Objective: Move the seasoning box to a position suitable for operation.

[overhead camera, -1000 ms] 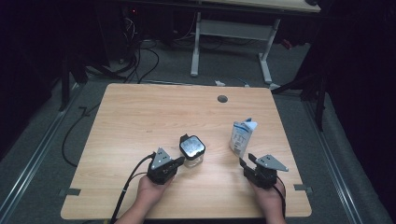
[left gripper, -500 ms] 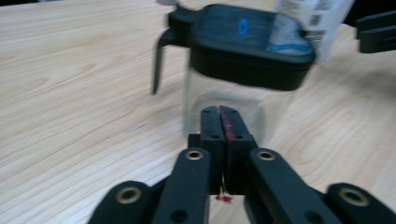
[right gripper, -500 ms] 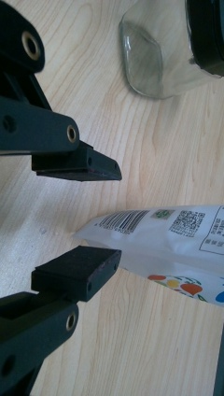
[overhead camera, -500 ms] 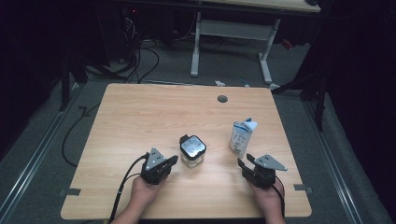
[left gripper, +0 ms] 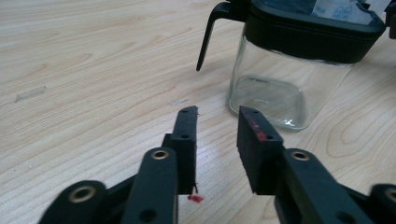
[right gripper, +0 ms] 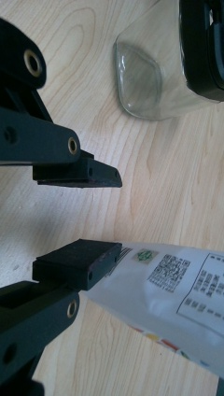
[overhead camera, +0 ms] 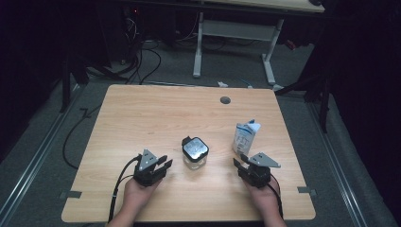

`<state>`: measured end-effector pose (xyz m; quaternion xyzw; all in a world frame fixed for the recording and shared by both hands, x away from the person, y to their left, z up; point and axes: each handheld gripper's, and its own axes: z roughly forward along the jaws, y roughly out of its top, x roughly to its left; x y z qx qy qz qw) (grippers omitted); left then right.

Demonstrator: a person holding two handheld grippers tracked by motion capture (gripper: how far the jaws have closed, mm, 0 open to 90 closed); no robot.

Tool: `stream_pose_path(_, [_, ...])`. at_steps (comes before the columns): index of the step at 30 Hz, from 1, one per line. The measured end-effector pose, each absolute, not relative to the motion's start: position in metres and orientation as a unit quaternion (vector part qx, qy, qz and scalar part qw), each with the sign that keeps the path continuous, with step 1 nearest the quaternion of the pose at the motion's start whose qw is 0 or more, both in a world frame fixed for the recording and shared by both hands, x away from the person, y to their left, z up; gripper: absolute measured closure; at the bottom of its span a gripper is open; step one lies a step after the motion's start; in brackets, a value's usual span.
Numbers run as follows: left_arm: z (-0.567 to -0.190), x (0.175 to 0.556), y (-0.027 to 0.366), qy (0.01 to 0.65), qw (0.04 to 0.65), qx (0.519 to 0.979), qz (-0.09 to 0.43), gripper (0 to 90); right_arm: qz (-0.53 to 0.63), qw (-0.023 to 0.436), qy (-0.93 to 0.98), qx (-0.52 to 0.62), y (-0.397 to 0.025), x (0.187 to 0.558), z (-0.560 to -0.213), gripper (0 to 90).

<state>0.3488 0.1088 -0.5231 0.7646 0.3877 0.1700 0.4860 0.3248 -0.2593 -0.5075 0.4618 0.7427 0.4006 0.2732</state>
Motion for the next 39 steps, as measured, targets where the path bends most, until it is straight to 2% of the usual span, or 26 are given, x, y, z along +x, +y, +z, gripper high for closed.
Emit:
stream_pose_path(5, [-0.521, 0.349, 0.111, 0.378, 0.489, 0.767, 0.174, 63.0, 0.398, 0.264, 0.75, 0.457, -0.25, 0.334, -0.506, 63.7])
stream_pose_path(9, [-0.518, 0.349, 0.109, 0.369, 0.492, 0.762, 0.201, 61.8, 0.402, 0.257, 0.749, 0.46, -0.239, 0.344, -0.504, 67.1])
stream_pose_path(11, [-0.515, 0.357, 0.109, 0.365, 0.487, 0.766, 0.205, 68.6, 0.408, 0.256, 0.749, 0.455, -0.235, 0.345, -0.504, 67.6])
stream_pose_path(14, [-0.515, 0.374, 0.102, 0.366, 0.485, 0.773, 0.186, 89.7, 0.425, 0.246, 0.747, 0.448, -0.231, 0.34, -0.506, 67.7])
stream_pose_path(18, [-0.518, 0.396, 0.085, 0.364, 0.482, 0.779, 0.17, 89.9, 0.417, 0.249, 0.757, 0.438, -0.23, 0.336, -0.507, 67.7])
stream_pose_path(23, [-0.519, 0.405, 0.073, 0.358, 0.496, 0.776, 0.154, 89.9, 0.418, 0.24, 0.756, 0.443, -0.234, 0.336, -0.51, 67.5])
stream_pose_path(37, [-0.513, 0.382, 0.051, 0.326, 0.508, 0.784, 0.146, 89.8, 0.422, 0.234, 0.755, 0.444, -0.236, 0.337, -0.511, 66.5])
stream_pose_path(38, [-0.515, 0.381, 0.049, 0.328, 0.506, 0.784, 0.146, 89.8, 0.421, 0.236, 0.755, 0.444, -0.234, 0.339, -0.513, 71.3])
stream_pose_path(39, [-0.515, 0.381, 0.049, 0.328, 0.506, 0.784, 0.146, 89.8, 0.421, 0.236, 0.755, 0.444, -0.234, 0.339, -0.513, 71.3])
